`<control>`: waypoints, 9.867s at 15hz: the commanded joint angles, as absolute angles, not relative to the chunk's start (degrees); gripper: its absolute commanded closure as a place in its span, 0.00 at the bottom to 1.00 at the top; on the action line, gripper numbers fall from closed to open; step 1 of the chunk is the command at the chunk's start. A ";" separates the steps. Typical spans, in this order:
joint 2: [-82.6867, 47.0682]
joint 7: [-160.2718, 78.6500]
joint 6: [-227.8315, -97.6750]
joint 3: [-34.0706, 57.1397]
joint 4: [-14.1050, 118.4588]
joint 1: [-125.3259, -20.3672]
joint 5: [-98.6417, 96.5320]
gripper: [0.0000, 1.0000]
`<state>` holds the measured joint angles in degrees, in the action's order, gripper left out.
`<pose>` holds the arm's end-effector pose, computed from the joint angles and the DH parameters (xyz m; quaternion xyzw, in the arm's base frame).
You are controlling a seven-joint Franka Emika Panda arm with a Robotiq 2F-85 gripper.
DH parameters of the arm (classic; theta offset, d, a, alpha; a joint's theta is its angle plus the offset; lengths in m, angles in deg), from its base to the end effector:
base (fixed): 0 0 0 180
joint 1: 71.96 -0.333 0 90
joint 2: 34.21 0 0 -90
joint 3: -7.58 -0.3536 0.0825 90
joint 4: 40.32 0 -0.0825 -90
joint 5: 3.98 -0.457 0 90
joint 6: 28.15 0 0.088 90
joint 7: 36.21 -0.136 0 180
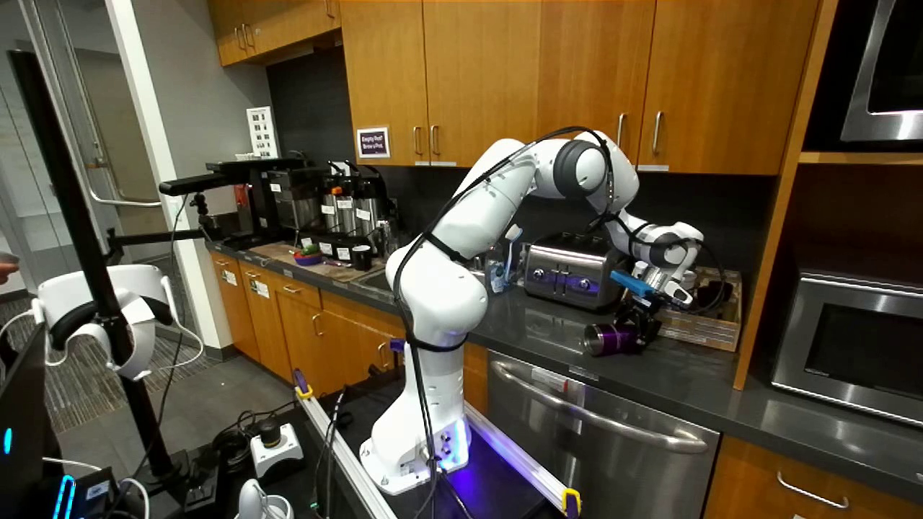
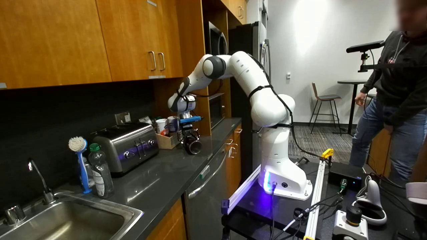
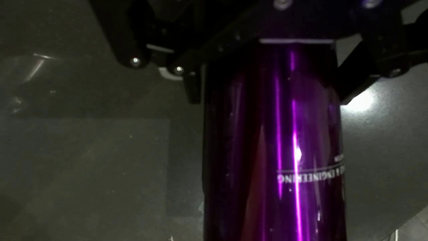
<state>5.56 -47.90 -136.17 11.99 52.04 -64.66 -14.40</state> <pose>0.6995 -0.1225 0.1481 -0.9473 0.2389 0.2066 0.0528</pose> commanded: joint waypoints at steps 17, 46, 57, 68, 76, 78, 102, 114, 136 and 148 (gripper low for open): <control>5.36 -46.02 -133.90 12.06 52.02 -64.51 -14.01 0.44; 26.23 -19.73 -69.50 9.97 26.62 -70.43 34.59 0.41; 28.62 -15.56 -69.90 9.34 23.83 -70.45 43.20 0.43; 19.76 -21.19 -82.72 6.82 32.89 -66.45 41.23 0.43; 10.00 -26.81 -94.60 8.26 43.97 -65.88 38.11 0.43; 8.94 -26.16 -94.91 8.38 45.33 -66.24 38.70 0.43; 1.69 -50.34 -81.08 8.43 66.27 -77.61 59.08 0.43; 6.15 -51.69 -79.40 7.76 70.15 -75.93 75.35 0.43; 6.17 -12.60 -89.35 4.53 70.84 -70.78 82.39 0.43; 7.56 -13.50 -96.35 5.75 67.37 -70.79 81.06 0.43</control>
<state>7.47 -14.31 -97.37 5.51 68.44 -70.17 81.36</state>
